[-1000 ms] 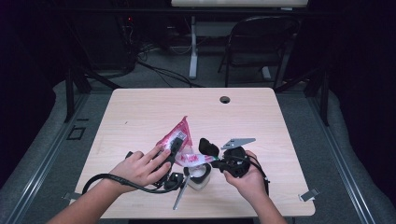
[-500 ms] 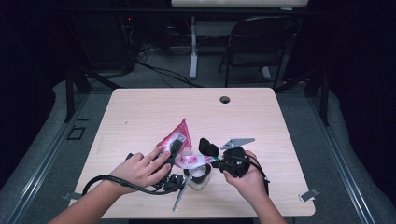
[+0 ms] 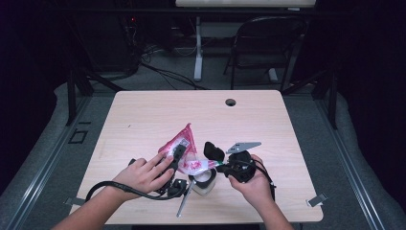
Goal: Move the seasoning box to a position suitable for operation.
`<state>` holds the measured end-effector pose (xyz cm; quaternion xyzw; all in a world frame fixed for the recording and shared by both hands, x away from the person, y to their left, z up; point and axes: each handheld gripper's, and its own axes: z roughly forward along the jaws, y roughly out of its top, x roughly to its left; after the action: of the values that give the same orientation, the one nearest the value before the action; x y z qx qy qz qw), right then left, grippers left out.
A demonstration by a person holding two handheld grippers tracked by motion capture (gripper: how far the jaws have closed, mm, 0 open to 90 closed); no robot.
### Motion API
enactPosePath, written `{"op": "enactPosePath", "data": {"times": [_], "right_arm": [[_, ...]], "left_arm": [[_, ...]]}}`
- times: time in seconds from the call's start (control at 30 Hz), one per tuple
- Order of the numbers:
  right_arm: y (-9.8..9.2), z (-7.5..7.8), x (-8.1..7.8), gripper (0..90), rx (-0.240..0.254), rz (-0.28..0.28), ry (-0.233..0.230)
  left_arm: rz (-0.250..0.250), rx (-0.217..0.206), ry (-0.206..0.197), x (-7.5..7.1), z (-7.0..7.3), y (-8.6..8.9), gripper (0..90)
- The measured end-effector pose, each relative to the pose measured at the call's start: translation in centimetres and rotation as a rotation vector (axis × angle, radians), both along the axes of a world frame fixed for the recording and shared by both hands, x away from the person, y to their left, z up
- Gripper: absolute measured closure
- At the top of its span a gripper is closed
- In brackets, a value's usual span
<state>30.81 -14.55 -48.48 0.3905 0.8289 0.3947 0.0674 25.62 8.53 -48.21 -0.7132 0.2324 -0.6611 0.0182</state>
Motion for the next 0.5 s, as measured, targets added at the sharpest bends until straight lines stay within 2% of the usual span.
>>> {"op": "enactPosePath", "data": {"times": [0.17,0.27,0.3,0.43,0.5], "right_arm": [[0.15,0.23,-0.14,90.0,0.002,0.000,-0.004],[0.13,0.38,-0.17,90.0,-0.003,0.005,-0.010],[0.13,0.39,-0.17,90.0,-0.002,0.005,-0.011],[0.19,0.35,-0.17,90.0,-0.002,0.004,-0.010],[0.11,0.41,-0.14,90.0,-0.002,0.005,-0.013]], "left_arm": [[0.006,-0.016,0.014,-0.03,-0.03,0.13,76.1],[0.002,-0.004,0.000,-0.06,0.02,0.11,76.1],[0.009,-0.003,0.012,-0.06,0.00,0.11,76.1],[0.006,-0.003,0.008,-0.07,-0.20,0.13,76.2],[0.016,-0.008,0.023,-0.02,-0.19,0.18,76.3]]}}
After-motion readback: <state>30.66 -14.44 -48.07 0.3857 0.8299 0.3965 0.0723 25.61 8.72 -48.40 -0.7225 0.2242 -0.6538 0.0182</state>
